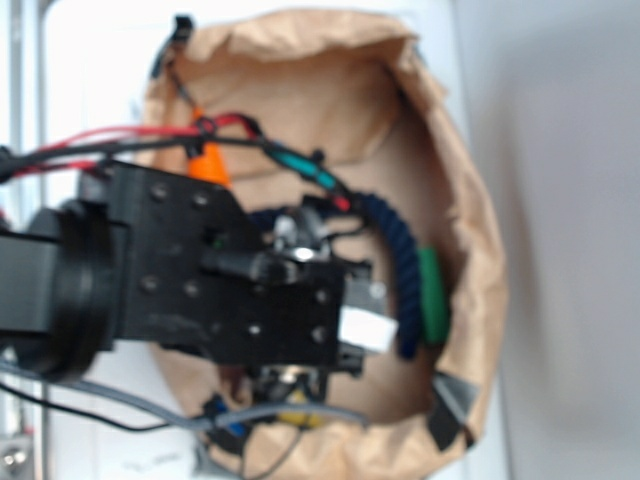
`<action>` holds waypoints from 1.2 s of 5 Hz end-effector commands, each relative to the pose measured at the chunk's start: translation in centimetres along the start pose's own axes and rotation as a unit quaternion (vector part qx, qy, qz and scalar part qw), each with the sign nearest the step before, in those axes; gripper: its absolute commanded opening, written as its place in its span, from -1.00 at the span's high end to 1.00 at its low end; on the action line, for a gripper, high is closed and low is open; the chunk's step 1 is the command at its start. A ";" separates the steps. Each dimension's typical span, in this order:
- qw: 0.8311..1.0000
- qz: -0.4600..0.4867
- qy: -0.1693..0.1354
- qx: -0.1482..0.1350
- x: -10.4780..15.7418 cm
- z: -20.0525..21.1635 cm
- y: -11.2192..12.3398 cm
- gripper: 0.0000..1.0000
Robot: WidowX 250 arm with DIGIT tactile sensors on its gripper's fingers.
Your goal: Grab the green sponge.
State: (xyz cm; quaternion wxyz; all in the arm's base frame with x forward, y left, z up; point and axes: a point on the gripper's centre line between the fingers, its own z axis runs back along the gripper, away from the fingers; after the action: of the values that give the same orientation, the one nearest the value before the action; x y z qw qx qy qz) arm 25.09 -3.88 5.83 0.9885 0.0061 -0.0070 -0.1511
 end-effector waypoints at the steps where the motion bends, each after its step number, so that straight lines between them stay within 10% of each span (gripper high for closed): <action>1: 0.991 -0.077 -0.006 -0.105 0.8 3.4 -0.6 -1.00; 6: 0.991 -0.073 -0.032 -0.111 2.3 4.1 0.6 -1.00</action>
State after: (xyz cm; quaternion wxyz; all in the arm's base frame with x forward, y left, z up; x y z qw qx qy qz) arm 26.45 -4.94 8.47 0.9669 -0.1108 0.0086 -0.2296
